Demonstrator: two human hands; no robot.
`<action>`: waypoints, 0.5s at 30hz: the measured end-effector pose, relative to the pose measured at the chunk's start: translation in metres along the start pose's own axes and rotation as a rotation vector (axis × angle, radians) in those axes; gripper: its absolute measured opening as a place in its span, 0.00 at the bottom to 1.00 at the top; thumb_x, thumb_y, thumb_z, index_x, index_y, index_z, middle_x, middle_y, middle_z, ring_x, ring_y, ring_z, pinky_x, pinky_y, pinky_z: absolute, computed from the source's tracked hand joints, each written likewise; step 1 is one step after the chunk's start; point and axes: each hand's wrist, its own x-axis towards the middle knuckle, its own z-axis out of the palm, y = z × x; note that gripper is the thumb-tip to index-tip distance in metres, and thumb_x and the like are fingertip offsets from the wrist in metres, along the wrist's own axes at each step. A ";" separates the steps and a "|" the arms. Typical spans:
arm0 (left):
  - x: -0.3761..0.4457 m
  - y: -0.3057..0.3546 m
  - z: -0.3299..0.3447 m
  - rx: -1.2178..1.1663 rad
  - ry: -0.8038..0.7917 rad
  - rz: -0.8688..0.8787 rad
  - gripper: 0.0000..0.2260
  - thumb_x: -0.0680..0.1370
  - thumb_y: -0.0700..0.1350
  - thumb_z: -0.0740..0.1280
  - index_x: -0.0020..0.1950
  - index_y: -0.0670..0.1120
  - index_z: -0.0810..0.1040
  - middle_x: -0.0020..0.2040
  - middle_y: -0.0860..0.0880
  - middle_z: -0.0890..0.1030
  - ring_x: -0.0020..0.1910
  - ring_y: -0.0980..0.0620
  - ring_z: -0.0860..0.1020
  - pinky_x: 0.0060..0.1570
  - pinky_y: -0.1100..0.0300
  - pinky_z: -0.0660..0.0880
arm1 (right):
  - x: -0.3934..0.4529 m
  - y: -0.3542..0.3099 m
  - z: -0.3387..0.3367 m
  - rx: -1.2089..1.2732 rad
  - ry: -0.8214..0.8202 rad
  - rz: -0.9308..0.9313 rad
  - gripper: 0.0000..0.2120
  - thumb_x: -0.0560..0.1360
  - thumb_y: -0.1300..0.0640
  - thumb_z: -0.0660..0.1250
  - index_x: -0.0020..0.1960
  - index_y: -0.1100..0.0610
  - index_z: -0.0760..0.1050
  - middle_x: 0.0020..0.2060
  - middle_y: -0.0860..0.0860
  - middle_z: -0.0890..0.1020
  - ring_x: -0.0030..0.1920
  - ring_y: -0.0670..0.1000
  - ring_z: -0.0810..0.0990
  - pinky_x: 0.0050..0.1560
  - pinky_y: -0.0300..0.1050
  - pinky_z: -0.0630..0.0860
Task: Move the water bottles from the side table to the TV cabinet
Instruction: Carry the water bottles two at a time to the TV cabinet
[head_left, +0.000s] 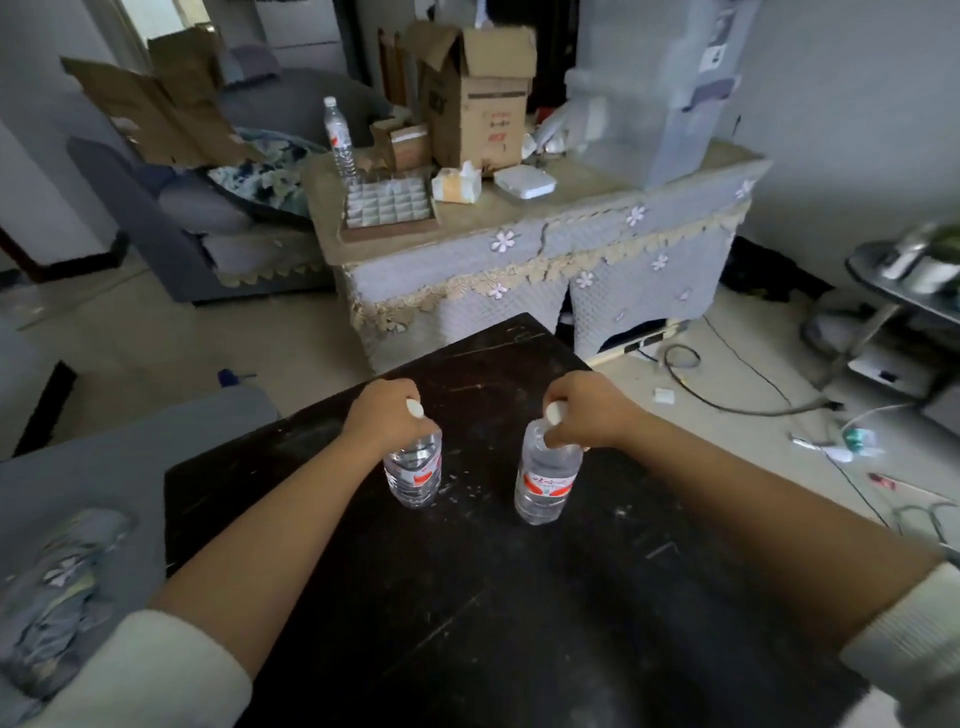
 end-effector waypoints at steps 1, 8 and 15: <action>-0.005 0.011 0.001 0.001 -0.003 0.022 0.06 0.71 0.44 0.71 0.43 0.44 0.75 0.46 0.44 0.78 0.52 0.43 0.78 0.42 0.58 0.68 | -0.014 0.011 -0.008 0.034 0.024 0.044 0.16 0.68 0.58 0.72 0.54 0.63 0.78 0.44 0.53 0.75 0.46 0.53 0.76 0.35 0.38 0.68; -0.068 0.139 0.048 0.091 -0.113 0.231 0.08 0.71 0.44 0.71 0.47 0.42 0.79 0.49 0.43 0.80 0.53 0.43 0.78 0.43 0.59 0.68 | -0.135 0.110 -0.052 0.099 0.196 0.244 0.22 0.69 0.55 0.72 0.60 0.63 0.76 0.54 0.59 0.78 0.54 0.57 0.76 0.45 0.42 0.71; -0.144 0.296 0.110 0.087 -0.183 0.457 0.09 0.73 0.46 0.69 0.51 0.45 0.76 0.55 0.43 0.78 0.46 0.49 0.72 0.43 0.60 0.67 | -0.278 0.211 -0.099 0.109 0.419 0.387 0.19 0.69 0.55 0.72 0.58 0.62 0.76 0.55 0.60 0.79 0.56 0.58 0.76 0.42 0.40 0.66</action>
